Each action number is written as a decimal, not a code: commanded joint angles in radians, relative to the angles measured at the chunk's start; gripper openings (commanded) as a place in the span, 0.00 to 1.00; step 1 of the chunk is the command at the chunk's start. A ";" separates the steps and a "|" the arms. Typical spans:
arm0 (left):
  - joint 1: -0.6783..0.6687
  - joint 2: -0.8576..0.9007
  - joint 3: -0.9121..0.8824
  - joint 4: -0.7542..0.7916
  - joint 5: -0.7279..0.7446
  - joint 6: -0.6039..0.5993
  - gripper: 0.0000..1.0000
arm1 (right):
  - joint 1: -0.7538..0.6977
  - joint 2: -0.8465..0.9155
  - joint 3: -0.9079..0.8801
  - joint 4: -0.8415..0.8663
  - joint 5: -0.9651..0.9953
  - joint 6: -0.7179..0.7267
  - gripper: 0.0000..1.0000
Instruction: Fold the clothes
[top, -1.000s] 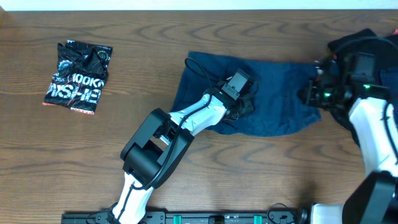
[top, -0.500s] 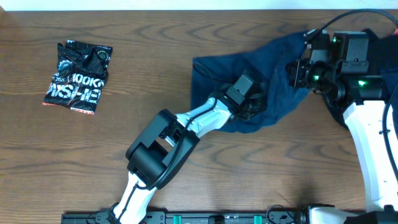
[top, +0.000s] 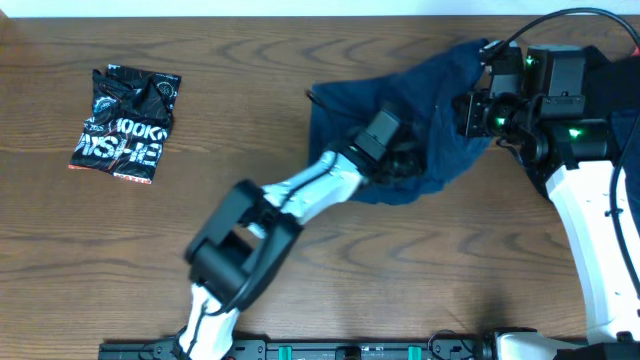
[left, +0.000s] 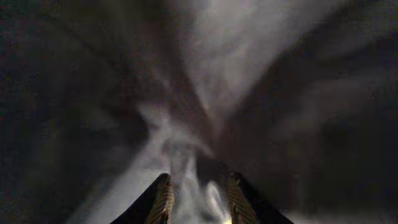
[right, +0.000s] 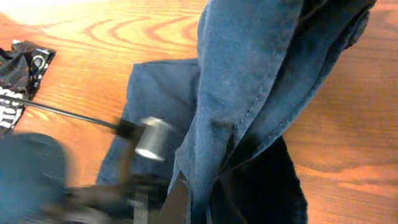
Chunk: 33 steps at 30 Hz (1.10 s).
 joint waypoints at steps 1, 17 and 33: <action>0.086 -0.116 0.006 -0.136 -0.105 0.174 0.32 | 0.032 0.028 0.030 0.023 -0.004 0.012 0.01; 0.449 -0.095 -0.056 -0.406 -0.194 0.298 0.11 | 0.075 0.088 0.030 0.071 0.129 0.037 0.01; 0.374 0.027 -0.057 -0.482 -0.113 0.271 0.06 | 0.075 0.097 0.030 0.088 0.160 0.035 0.01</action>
